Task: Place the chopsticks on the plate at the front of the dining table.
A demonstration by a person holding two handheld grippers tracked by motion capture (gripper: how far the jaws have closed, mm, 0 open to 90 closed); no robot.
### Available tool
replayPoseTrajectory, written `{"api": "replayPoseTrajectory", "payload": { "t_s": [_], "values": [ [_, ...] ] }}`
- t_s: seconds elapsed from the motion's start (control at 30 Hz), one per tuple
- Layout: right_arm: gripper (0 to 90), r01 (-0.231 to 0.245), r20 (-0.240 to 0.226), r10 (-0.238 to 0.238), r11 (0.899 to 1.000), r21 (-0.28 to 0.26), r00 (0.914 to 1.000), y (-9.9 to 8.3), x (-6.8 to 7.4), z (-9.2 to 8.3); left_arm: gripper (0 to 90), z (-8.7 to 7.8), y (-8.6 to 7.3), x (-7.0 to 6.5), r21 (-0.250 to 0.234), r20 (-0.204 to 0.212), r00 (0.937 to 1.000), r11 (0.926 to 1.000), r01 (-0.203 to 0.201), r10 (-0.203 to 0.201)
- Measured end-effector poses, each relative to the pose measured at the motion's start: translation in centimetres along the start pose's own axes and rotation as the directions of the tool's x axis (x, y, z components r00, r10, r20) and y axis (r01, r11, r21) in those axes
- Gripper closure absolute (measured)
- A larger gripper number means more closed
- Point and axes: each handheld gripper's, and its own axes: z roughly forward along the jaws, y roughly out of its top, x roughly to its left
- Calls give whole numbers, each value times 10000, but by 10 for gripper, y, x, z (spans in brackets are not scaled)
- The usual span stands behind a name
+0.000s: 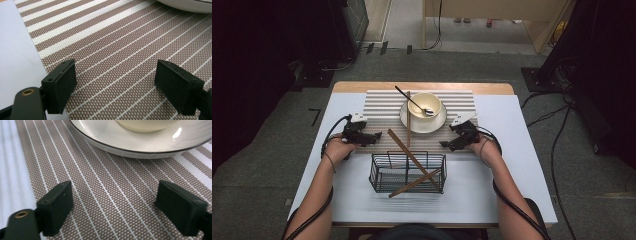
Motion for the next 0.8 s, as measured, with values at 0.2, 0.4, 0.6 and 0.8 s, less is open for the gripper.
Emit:
{"api": "replayPoseTrajectory", "payload": {
  "t_s": [0.2,0.4,0.6,0.8],
  "values": [
    [139,55,27,-55,10000,-7,10000,0,0,0,181,0,0,0,14,-12,10000,10000,-20,20],
    [136,64,86,-64,10000,53,9999,0,2,0,181,0,0,0,17,-7,10000,10000,-17,17],
    [136,68,89,-69,10000,54,9999,0,2,0,180,0,0,0,17,-24,10000,10000,-34,34],
    [136,70,88,-71,10000,53,9999,0,2,0,180,0,0,0,14,-26,10000,10000,-34,34]
  ]
}}
